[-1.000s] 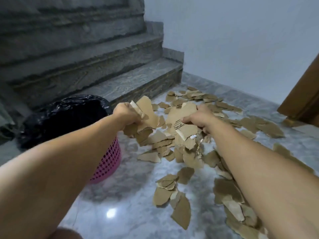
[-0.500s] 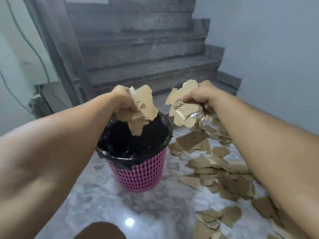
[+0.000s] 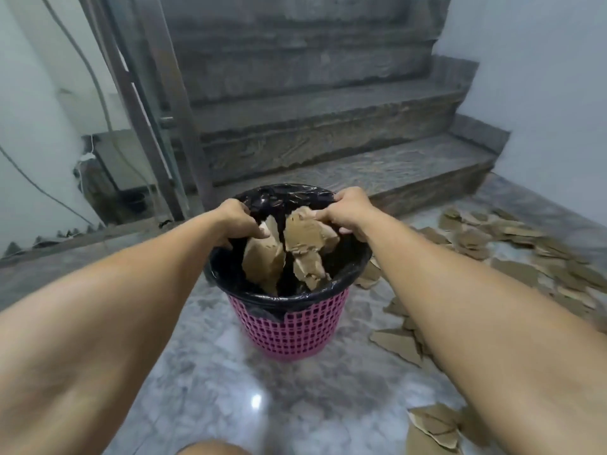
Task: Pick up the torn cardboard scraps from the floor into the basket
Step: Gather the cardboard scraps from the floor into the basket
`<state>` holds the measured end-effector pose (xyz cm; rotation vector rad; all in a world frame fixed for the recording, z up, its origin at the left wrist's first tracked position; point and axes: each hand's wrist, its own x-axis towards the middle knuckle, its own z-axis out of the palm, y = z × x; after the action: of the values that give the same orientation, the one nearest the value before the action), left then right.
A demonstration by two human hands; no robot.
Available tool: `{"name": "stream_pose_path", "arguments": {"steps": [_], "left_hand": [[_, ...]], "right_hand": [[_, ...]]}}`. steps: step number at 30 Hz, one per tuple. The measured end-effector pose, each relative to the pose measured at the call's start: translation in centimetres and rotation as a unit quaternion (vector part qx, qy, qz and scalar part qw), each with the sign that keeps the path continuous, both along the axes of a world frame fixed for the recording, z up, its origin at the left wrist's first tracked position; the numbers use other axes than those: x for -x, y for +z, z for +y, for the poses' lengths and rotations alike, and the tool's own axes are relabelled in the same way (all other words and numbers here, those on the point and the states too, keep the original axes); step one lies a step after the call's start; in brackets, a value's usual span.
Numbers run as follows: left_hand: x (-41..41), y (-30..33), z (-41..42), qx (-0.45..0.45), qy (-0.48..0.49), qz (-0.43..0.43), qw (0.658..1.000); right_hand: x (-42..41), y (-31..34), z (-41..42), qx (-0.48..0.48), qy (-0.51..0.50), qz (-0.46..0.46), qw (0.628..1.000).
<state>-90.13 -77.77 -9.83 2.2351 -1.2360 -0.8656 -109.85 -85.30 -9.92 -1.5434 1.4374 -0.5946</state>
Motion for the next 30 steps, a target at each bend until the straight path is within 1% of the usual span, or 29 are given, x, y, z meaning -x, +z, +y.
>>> {"name": "stream_pose_path", "arguments": {"steps": [2, 3, 5, 7, 10, 13, 17, 21, 24, 27, 28, 30], "left_hand": [[0.8, -0.8, 0.3, -0.014, -0.006, -0.016, 1.000], [1.3, -0.8, 0.5, -0.011, -0.008, -0.023, 1.000], [2.4, -0.5, 0.6, 0.011, -0.011, -0.039, 0.999], [4.2, 0.3, 0.7, 0.035, -0.015, -0.043, 0.998], [8.1, 1.8, 0.8, 0.077, -0.027, -0.020, 0.996], [13.0, 2.5, 0.7, 0.100, -0.068, -0.022, 0.992], [20.5, 1.7, 0.8, 0.059, -0.170, -0.041, 0.983], [27.8, -1.9, 1.8, -0.021, -0.276, -0.068, 0.958], [32.0, -6.8, 2.9, -0.085, -0.340, -0.089, 0.932], [35.0, -12.4, 4.5, -0.130, -0.388, -0.120, 0.904], [35.7, -14.0, 4.9, -0.137, -0.405, -0.141, 0.893], [36.9, -17.8, 6.1, -0.147, -0.454, -0.190, 0.858]], "right_hand": [[1.2, -1.2, 0.0, 0.023, -0.028, -0.002, 0.999], [1.9, -1.6, -0.1, 0.029, -0.049, -0.019, 0.998], [3.5, -1.5, -0.1, 0.026, -0.089, -0.067, 0.993], [6.1, -0.9, 0.7, 0.020, -0.102, -0.088, 0.991], [11.0, -0.1, 2.4, -0.001, -0.090, -0.073, 0.993], [16.5, -0.2, 4.6, -0.034, -0.060, -0.028, 0.997], [24.0, -1.1, 8.0, -0.075, -0.049, 0.030, 0.996], [31.4, -4.1, 11.0, -0.113, -0.088, 0.076, 0.987], [35.6, -7.8, 13.9, -0.156, -0.114, 0.109, 0.975], [38.7, -11.9, 17.2, -0.212, -0.110, 0.142, 0.961], [39.3, -13.0, 18.2, -0.226, -0.100, 0.159, 0.956], [40.4, -16.0, 20.5, -0.243, -0.086, 0.199, 0.946]]}}
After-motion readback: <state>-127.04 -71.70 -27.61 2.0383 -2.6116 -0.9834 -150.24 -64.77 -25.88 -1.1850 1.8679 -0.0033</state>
